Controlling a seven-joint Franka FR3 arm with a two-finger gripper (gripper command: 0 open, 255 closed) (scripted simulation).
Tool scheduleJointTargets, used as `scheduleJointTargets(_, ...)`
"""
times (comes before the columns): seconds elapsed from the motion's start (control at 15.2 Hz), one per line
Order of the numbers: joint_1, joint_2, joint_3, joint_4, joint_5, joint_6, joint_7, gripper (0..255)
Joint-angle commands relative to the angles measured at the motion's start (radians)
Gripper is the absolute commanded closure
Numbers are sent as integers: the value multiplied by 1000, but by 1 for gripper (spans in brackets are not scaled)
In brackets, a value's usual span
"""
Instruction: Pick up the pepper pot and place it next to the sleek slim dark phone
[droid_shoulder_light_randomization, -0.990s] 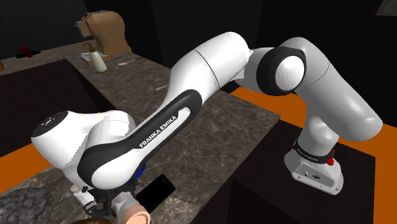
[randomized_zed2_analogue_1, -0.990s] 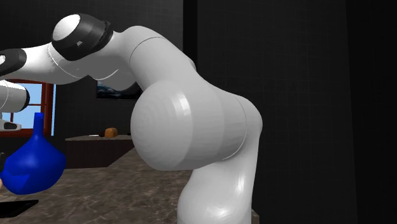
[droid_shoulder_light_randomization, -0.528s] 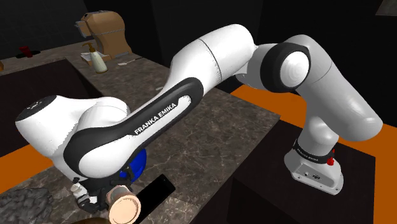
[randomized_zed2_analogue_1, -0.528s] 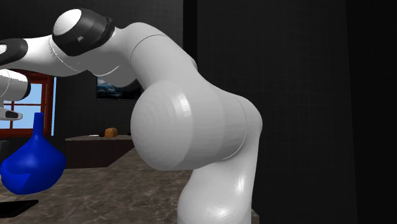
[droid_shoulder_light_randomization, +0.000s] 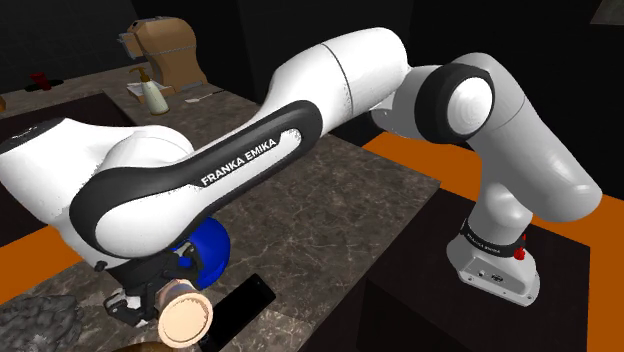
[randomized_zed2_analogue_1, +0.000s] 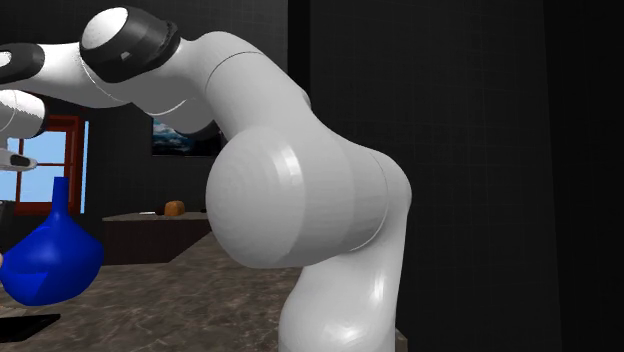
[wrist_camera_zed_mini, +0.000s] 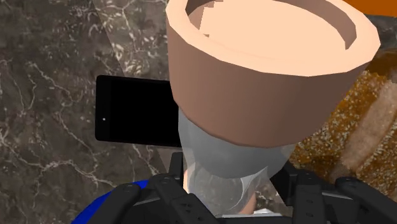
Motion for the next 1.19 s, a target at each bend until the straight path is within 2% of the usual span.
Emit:
scheduleJointTargets(0.0,4,-6,2,20,2,-25,0,255)
scheduleJointTargets(0.46,22,-3,3,113,4,-111,-4,255)
scheduleJointTargets(0.73,-118,-195,29,-213,53,16,-47,255)
scheduleJointTargets(1.12,-277,-409,40,-527,131,125,-156,255)
